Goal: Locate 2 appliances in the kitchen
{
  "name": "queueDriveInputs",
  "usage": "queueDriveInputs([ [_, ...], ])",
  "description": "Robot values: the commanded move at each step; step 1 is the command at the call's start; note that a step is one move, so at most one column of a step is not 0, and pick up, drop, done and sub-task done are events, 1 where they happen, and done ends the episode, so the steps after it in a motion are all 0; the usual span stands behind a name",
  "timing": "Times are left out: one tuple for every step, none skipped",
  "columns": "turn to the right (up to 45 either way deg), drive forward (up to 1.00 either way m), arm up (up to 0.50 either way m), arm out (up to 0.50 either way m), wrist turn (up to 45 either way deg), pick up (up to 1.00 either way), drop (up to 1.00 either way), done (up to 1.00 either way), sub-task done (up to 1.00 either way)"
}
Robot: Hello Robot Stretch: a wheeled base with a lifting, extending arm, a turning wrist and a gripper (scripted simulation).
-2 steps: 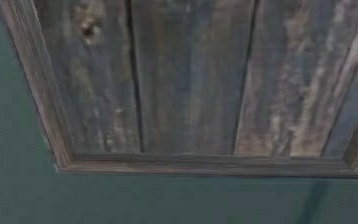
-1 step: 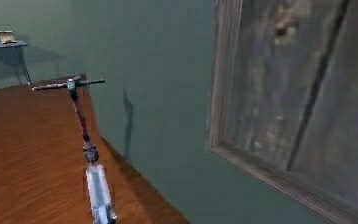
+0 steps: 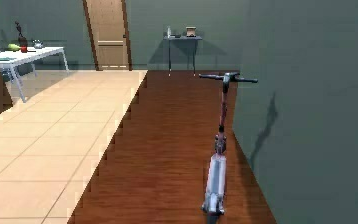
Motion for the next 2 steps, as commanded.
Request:
queueDriveInputs([
  [0.0, 0.25, 0.0, 0.0, 0.0, 0.0, 0.0, 0.0, 0.0],
  [-45.0, 0.0, 0.0, 0.0, 0.0, 0.0, 0.0, 0.0, 0.0],
])
